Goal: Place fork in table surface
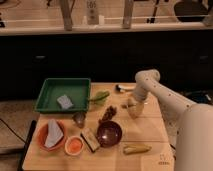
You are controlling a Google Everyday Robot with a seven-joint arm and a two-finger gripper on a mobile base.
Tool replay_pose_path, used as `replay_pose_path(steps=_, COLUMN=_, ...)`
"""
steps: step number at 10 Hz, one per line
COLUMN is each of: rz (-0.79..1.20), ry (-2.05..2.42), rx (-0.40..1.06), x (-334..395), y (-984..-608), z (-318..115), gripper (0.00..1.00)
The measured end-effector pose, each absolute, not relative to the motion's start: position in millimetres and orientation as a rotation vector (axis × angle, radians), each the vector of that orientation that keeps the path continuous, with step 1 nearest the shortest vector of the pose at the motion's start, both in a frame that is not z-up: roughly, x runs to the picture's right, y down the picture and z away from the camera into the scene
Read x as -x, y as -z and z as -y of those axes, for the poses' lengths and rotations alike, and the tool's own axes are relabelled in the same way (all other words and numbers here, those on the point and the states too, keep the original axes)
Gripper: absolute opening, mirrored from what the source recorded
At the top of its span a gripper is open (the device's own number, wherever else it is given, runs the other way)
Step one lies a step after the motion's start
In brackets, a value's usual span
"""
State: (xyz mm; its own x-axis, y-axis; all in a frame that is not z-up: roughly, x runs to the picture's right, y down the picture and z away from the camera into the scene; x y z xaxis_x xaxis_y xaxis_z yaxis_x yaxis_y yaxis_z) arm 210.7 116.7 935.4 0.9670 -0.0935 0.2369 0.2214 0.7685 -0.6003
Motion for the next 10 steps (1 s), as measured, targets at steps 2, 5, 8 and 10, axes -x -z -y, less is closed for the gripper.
replay_pose_path(steps=2, rz=0.19, ry=0.165, rx=0.689, x=-216.0, y=-939.7, z=-121.3, gripper=0.57)
replay_pose_path(steps=5, rz=0.193, ry=0.166, rx=0.686, x=-214.7, y=-939.6, z=-118.8, gripper=0.27)
replay_pose_path(steps=8, rz=0.19, ry=0.171, rx=0.691, x=-215.2, y=-936.1, z=-116.9, gripper=0.01)
replay_pose_path(steps=10, rz=0.192, ry=0.173, rx=0.695, x=-215.4, y=-936.5, z=-119.6, gripper=0.0)
